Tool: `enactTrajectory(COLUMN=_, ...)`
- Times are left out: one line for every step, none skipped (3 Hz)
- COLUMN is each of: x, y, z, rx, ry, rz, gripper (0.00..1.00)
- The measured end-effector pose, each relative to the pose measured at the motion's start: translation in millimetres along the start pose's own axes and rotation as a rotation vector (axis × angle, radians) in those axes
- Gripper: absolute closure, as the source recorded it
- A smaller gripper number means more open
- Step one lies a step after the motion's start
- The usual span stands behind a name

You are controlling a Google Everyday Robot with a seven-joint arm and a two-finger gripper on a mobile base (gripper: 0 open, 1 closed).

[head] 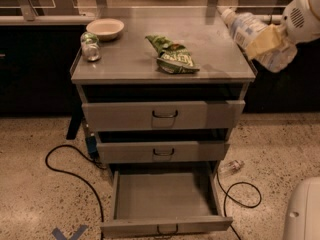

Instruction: Place blue plastic bottle into bottom drawer

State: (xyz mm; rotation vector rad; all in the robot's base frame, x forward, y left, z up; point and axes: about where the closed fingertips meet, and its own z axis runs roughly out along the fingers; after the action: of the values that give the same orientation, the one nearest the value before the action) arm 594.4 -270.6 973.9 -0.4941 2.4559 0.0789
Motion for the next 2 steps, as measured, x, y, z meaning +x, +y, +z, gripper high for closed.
enactTrajectory(x=68, y=19, z=21, rx=-0.080, ry=0.065, rz=0.069, gripper=1.00)
enactTrajectory(x=64, y=43, z=13, rx=-0.102, ry=0.009, rz=0.030, gripper=1.00)
